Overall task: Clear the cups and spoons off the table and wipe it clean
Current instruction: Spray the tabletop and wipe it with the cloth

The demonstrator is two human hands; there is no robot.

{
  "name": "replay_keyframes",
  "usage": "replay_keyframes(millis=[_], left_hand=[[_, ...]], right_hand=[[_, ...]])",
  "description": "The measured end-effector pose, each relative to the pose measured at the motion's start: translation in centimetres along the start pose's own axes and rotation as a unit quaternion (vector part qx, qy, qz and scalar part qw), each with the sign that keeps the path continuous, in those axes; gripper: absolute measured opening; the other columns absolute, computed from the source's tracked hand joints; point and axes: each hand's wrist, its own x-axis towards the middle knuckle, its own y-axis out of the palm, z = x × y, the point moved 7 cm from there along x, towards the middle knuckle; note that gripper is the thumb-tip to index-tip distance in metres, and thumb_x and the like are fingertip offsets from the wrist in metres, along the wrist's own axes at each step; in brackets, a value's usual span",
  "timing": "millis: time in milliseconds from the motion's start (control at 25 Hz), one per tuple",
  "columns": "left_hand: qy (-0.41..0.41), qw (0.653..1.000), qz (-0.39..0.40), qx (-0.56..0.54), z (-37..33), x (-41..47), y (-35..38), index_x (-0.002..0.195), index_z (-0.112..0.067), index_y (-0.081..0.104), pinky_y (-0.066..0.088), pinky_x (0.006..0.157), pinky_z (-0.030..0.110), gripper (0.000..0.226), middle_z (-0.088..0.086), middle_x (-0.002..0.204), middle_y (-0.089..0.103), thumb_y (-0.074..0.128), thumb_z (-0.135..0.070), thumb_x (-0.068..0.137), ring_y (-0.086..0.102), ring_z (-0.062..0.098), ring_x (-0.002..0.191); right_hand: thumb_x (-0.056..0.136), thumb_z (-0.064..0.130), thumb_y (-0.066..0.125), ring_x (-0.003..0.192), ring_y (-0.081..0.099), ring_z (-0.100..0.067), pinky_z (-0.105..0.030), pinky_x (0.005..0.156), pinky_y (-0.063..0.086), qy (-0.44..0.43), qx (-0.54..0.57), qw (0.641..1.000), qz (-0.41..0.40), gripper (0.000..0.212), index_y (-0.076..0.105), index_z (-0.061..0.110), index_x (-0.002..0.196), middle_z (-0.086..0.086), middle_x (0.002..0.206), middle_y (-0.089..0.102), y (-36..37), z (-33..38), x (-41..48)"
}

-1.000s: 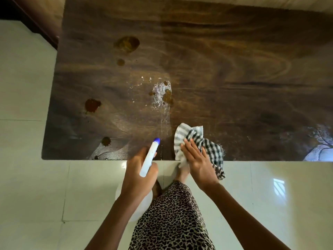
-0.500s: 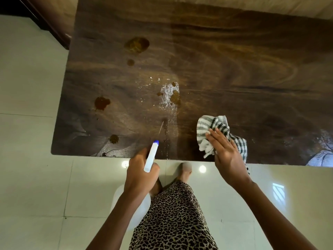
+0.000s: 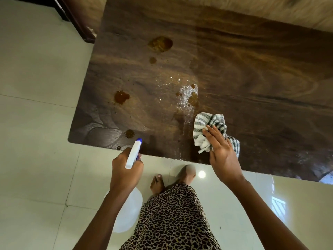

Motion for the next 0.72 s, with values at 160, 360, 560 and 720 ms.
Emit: replay_keyframes(millis=[160,360,560,720], left_hand=[[-0.032,0.999,-0.001,-0.028,1.6,-0.1,-1.5,0.093,-0.016,0.045,0.046,0.074,0.028,0.02,0.002,0.079,0.048,0.057,-0.001,0.087,0.049,0.02,0.079],[0.02,0.998,0.041,0.039,2.1,0.0,-1.4,0.067,-0.023,0.052,0.042,0.053,0.019,0.028,0.0,0.064,0.052,0.059,-0.002,0.083,0.052,0.017,0.061],[0.027,0.994,0.086,0.068,2.6,-0.2,-0.6,0.069,-0.023,0.053,0.04,0.052,0.016,0.025,-0.002,0.066,0.053,0.059,-0.002,0.083,0.053,0.013,0.062],[0.028,0.994,0.083,0.072,2.4,-0.2,-0.8,0.066,-0.023,0.049,0.038,0.051,0.017,0.03,0.0,0.063,0.049,0.057,0.0,0.083,0.048,0.012,0.058]], right_hand=[[0.079,-0.019,0.051,0.134,0.036,-0.034,-0.058,0.104,0.035,-0.015,-0.008,1.0,0.001,0.056,0.049,0.002,0.132,-0.017,0.14,0.046,0.8,1.7,0.6],[0.078,-0.021,0.052,0.131,0.038,-0.039,-0.059,0.102,0.035,-0.013,-0.019,1.0,-0.004,0.058,0.049,0.0,0.131,-0.02,0.139,0.046,1.3,2.7,0.8],[0.078,-0.02,0.051,0.131,0.039,-0.038,-0.055,0.104,0.035,-0.003,-0.015,1.0,-0.006,0.059,0.048,0.001,0.133,-0.018,0.14,0.045,1.1,2.0,0.7],[0.08,-0.019,0.049,0.134,0.036,-0.036,-0.052,0.107,0.032,0.019,0.0,1.0,0.001,0.059,0.046,0.003,0.135,-0.016,0.142,0.043,1.1,1.6,0.6]])
